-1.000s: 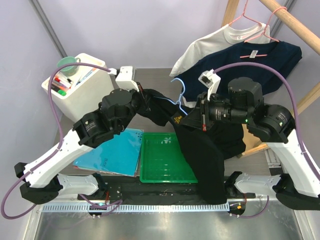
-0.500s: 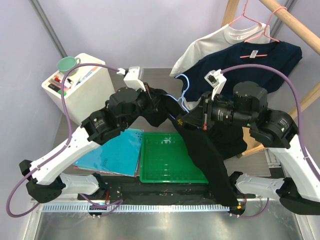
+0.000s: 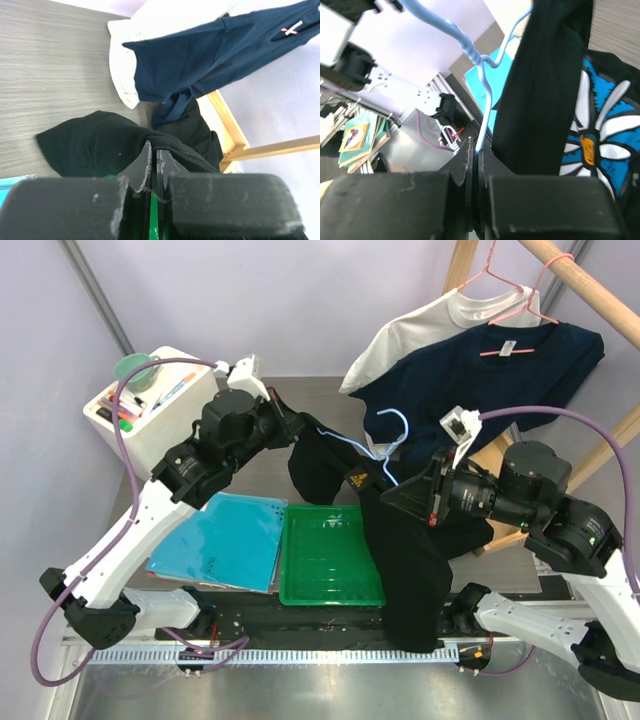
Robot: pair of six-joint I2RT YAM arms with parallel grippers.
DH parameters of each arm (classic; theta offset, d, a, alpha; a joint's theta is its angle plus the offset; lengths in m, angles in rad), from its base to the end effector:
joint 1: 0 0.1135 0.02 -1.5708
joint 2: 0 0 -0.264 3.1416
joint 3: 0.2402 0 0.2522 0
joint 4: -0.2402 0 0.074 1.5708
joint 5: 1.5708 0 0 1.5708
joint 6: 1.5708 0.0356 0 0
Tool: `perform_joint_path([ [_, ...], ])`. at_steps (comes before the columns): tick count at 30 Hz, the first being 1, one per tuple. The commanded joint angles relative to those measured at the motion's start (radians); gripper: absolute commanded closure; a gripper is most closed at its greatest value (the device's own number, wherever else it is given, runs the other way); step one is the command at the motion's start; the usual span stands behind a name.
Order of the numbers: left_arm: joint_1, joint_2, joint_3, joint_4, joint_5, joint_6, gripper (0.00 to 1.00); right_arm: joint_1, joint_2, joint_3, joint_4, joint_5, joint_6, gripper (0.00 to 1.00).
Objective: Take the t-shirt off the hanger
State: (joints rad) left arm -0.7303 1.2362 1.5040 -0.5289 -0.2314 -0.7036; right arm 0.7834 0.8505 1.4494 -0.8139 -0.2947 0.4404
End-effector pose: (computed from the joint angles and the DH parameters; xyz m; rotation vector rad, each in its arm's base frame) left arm 0.1981 -0.1664 0.4575 -0.1436 1.8940 -0.7889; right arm 0.0777 0.0920 0.4765 -0.5514 1.8447 1.1165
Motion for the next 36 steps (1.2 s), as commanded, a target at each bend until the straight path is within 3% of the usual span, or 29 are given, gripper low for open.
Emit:
perform_joint_path([
  [1, 0.092, 0.032, 0.039, 0.018, -0.103, 0.009, 1.0, 0.008, -0.102, -0.001, 0.056, -0.197, 0.012, 0.99],
  [7, 0.121, 0.042, 0.025, 0.01, -0.075, -0.007, 1.0, 0.008, -0.154, 0.016, 0.076, -0.195, -0.005, 0.99],
  [11, 0.153, 0.025, 0.021, 0.038, -0.022, -0.014, 1.0, 0.008, -0.146, 0.029, -0.014, -0.16, -0.045, 0.99],
  [17, 0.154, -0.104, -0.108, 0.286, 0.096, 0.033, 1.0, 0.008, -0.153, -0.049, -0.061, -0.098, -0.066, 0.99],
  [19, 0.154, -0.125, -0.107, 0.27, 0.048, 0.02, 1.0, 0.008, -0.151, -0.075, -0.064, -0.122, -0.077, 0.99],
  [23, 0.154, -0.09, -0.018, 0.088, -0.081, 0.006, 1.0, 0.007, -0.154, -0.089, -0.082, -0.159, -0.106, 0.99],
  [27, 0.154, -0.086, 0.008, 0.109, -0.028, -0.008, 1.0, 0.008, -0.142, -0.096, -0.128, -0.095, -0.147, 0.99],
  [32, 0.152, -0.089, 0.03, 0.055, -0.063, -0.042, 1.0, 0.01, -0.128, -0.141, -0.11, -0.066, -0.16, 0.99],
  [36, 0.152, -0.125, 0.009, 0.05, -0.085, -0.034, 1.0, 0.008, -0.136, -0.156, -0.116, 0.109, -0.172, 0.99],
])
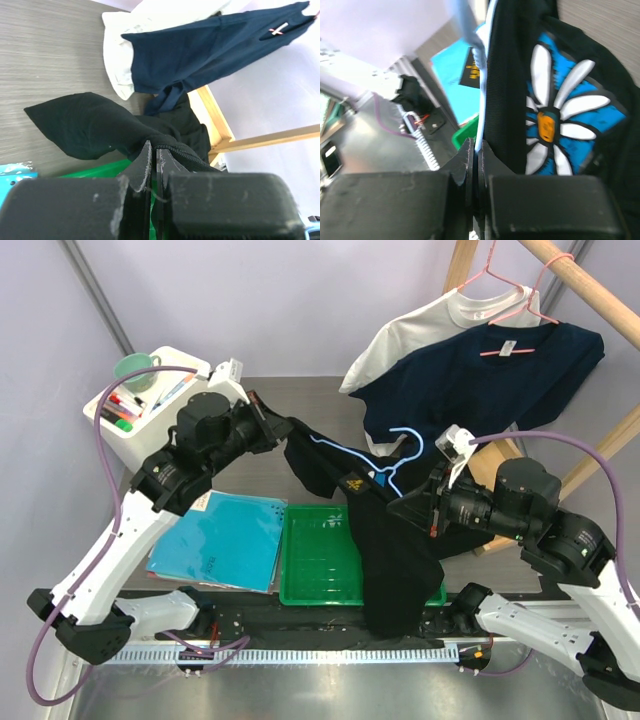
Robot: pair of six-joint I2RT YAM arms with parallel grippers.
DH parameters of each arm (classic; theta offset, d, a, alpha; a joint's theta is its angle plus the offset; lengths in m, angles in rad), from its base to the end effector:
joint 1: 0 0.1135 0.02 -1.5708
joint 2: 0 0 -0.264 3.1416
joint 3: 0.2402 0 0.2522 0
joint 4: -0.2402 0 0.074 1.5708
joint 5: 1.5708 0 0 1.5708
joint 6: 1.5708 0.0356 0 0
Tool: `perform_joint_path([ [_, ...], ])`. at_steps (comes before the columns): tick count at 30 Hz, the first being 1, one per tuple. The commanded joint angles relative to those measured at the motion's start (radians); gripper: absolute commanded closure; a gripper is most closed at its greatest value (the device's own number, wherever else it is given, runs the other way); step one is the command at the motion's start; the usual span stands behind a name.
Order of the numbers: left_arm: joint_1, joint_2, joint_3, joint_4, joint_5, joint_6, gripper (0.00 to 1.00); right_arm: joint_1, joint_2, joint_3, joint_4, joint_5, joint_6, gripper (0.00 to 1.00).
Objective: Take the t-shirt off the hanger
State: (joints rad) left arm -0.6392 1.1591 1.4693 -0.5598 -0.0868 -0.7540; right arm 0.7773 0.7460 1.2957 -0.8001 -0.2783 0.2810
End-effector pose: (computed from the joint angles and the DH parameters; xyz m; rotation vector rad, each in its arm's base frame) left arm 0.1908 -0.1379 0.4603 -0.1743 1.9075 -0.8907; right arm 0.0705 0.0831 0.4450 -0.6732 1.8078 0.9835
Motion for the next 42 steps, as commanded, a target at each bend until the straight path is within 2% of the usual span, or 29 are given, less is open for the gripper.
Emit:
perform_joint_path([
  [1, 0.061, -0.052, 0.02, 0.118, -0.217, 0.016, 1.0, 0.014, -0.033, -0.004, -0.128, 0.103, -0.006, 0.99],
  [3, 0.061, -0.047, 0.003, 0.146, -0.153, -0.002, 1.0, 0.014, -0.036, -0.009, -0.1, 0.123, 0.027, 0.99],
  [5, 0.056, -0.023, -0.007, 0.208, 0.008, -0.024, 1.0, 0.014, -0.034, -0.01, -0.045, 0.114, 0.052, 0.99],
  [8, -0.008, 0.014, -0.01, 0.218, -0.019, -0.053, 1.0, 0.013, 0.012, 0.004, 0.005, 0.111, 0.09, 0.99],
  [10, -0.033, 0.027, -0.023, 0.231, -0.03, -0.062, 1.0, 0.014, 0.035, 0.033, 0.018, 0.161, 0.112, 0.96],
  [11, -0.036, 0.036, -0.026, 0.238, -0.027, -0.068, 1.0, 0.014, 0.056, 0.042, 0.021, 0.174, 0.113, 0.92],
  [12, -0.039, 0.036, -0.036, 0.244, -0.027, -0.073, 1.0, 0.014, 0.064, 0.062, 0.025, 0.186, 0.119, 0.81],
  [14, -0.05, 0.027, -0.05, 0.259, -0.031, -0.088, 1.0, 0.014, 0.085, 0.077, 0.038, 0.211, 0.133, 0.75],
  [15, -0.053, 0.024, -0.061, 0.271, -0.033, -0.091, 1.0, 0.014, 0.095, 0.086, 0.045, 0.209, 0.136, 0.62],
  [16, -0.059, 0.022, -0.063, 0.274, -0.033, -0.096, 1.0, 0.014, 0.099, 0.089, 0.064, 0.217, 0.145, 0.53],
  [17, -0.062, 0.017, -0.064, 0.278, -0.036, -0.096, 1.0, 0.014, 0.107, 0.09, 0.071, 0.229, 0.155, 0.53],
  [18, -0.065, 0.017, -0.066, 0.278, -0.034, -0.097, 1.0, 0.014, 0.122, 0.093, 0.084, 0.229, 0.155, 0.68],
  [20, -0.07, 0.011, -0.067, 0.276, -0.036, -0.11, 1.0, 0.014, 0.141, 0.091, 0.087, 0.234, 0.158, 0.78],
  [22, -0.073, 0.002, -0.069, 0.278, -0.039, -0.126, 1.0, 0.014, 0.154, 0.065, 0.107, 0.206, 0.155, 0.7],
  [24, -0.074, -0.004, -0.069, 0.279, -0.048, -0.143, 1.0, 0.014, 0.139, 0.001, 0.163, 0.18, 0.152, 0.54],
  [26, -0.076, -0.006, -0.069, 0.281, -0.048, -0.151, 1.0, 0.014, 0.104, -0.057, 0.196, 0.186, 0.158, 0.52],
  [27, -0.076, -0.009, -0.069, 0.281, -0.047, -0.151, 1.0, 0.014, 0.092, -0.07, 0.22, 0.198, 0.162, 0.45],
  [30, -0.082, -0.013, -0.078, 0.278, -0.047, -0.172, 1.0, 0.013, 0.052, -0.134, 0.322, 0.185, 0.162, 0.35],
  [33, -0.096, -0.009, -0.081, 0.285, -0.048, -0.177, 1.0, 0.013, 0.038, -0.185, 0.415, 0.178, 0.162, 0.36],
  [35, -0.103, -0.006, -0.079, 0.284, -0.054, -0.174, 1.0, 0.014, 0.035, -0.2, 0.45, 0.173, 0.162, 0.44],
  [37, -0.108, -0.003, -0.081, 0.282, -0.057, -0.176, 1.0, 0.014, 0.038, -0.199, 0.489, 0.14, 0.173, 0.45],
  [38, -0.108, -0.001, -0.079, 0.284, -0.059, -0.176, 1.0, 0.014, 0.038, -0.199, 0.496, 0.111, 0.178, 0.51],
  [42, -0.111, 0.005, -0.075, 0.282, -0.057, -0.174, 1.0, 0.014, 0.038, -0.213, 0.522, 0.081, 0.202, 0.61],
])
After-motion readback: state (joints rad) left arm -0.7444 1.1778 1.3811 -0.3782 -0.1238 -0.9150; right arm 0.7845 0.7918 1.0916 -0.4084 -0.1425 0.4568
